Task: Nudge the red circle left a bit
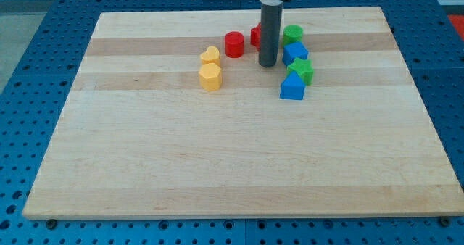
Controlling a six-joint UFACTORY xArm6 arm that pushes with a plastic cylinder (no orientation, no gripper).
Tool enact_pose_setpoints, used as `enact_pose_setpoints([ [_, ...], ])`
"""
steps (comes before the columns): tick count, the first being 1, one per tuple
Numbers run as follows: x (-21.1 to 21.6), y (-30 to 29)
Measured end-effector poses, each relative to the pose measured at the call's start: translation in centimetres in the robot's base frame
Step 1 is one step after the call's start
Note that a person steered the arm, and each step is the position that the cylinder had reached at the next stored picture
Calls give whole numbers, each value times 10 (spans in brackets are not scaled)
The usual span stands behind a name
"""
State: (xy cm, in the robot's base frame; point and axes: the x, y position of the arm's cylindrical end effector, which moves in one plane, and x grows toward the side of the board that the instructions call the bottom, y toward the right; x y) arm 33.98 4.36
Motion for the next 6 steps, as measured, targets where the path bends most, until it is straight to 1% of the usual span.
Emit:
enact_pose_setpoints([
  [2, -39, 2],
  [3, -52, -2],
  [4, -45, -15],
  [5, -42, -40],
  [6, -46, -51],
])
